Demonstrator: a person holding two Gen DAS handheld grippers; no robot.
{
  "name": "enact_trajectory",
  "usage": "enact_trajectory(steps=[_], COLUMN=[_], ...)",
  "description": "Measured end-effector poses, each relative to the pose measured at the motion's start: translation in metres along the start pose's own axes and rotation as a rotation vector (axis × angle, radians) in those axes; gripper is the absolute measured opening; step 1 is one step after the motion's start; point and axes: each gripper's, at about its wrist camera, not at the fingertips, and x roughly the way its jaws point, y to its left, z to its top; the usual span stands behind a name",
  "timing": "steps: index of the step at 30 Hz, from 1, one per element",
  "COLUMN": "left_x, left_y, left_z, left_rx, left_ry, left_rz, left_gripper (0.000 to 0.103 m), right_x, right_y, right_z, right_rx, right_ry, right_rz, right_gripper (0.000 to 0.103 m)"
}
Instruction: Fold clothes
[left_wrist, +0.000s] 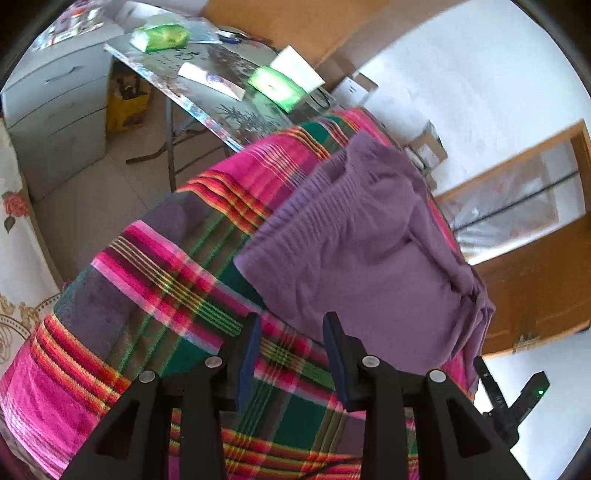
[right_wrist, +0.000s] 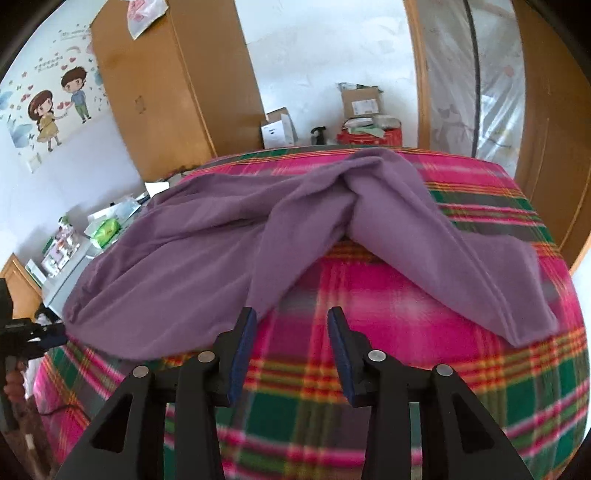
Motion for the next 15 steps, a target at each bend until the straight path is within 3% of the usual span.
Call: enact_trajectory(steps=[8, 15], left_x=[0.005, 0.012], left_y=[0.005, 0.002], left_z=[0.012, 0.021], left_rx=[-0.065, -0.089], left_ry=[-0.015, -0.029], left_rz=[-0.035, -0.040], left_gripper=[0.038, 0.038], right_x=[0.045, 0.056], right_y=[-0.002, 0.001], right_z=[0.010, 0.016], right_rx=[0.069, 0.077], right_ry=[0.037, 0.019], right_rz=[-0.011, -0.090], right_gripper=[0.047, 0.047])
